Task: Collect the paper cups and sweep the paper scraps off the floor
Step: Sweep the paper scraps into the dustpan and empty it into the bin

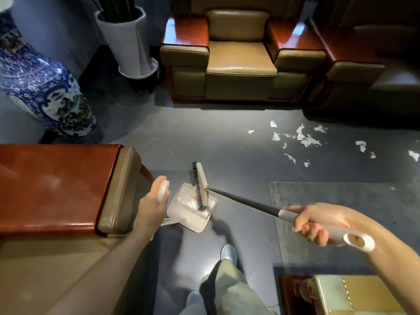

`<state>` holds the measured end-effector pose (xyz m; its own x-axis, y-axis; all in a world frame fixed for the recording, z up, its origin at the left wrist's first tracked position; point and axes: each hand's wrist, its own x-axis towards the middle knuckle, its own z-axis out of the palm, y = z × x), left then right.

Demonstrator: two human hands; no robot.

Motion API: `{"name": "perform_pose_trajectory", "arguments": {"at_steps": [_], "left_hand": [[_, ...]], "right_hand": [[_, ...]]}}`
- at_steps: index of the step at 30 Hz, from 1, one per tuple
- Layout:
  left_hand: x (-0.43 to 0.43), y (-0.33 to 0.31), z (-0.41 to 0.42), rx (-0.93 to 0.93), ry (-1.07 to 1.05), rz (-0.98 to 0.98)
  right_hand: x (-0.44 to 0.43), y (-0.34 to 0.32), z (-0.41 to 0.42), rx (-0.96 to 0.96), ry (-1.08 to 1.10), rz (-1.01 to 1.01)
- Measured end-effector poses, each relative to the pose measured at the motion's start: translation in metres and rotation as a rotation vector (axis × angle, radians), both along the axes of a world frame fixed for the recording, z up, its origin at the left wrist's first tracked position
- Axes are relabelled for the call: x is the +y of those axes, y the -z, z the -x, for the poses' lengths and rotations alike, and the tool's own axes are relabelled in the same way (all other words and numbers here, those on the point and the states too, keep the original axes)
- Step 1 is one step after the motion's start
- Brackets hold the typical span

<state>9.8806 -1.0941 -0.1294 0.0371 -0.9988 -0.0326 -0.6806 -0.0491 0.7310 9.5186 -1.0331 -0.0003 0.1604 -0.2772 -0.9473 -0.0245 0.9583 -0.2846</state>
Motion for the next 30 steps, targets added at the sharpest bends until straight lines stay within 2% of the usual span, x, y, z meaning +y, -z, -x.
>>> {"name": "perform_pose_trajectory", "arguments": {"at_steps": [6,14,23,30], "left_hand": [[-0.036,-0.008,0.026,0.009,-0.002,0.036],[-0.129,-0.009,0.094,0.014,-0.005,0.013],[-0.242,-0.021,0.178,-0.004,0.097,0.078],[-0.381,-0.022,0.240,0.011,0.247,0.037]], "right_hand": [[-0.032,-0.012,0.049,-0.022,0.155,0.003],[-0.103,-0.015,0.139,0.014,0.265,0.030],[-0.208,0.024,0.182,0.159,0.300,0.050],[-0.316,0.043,0.226,0.312,0.327,0.060]]}}
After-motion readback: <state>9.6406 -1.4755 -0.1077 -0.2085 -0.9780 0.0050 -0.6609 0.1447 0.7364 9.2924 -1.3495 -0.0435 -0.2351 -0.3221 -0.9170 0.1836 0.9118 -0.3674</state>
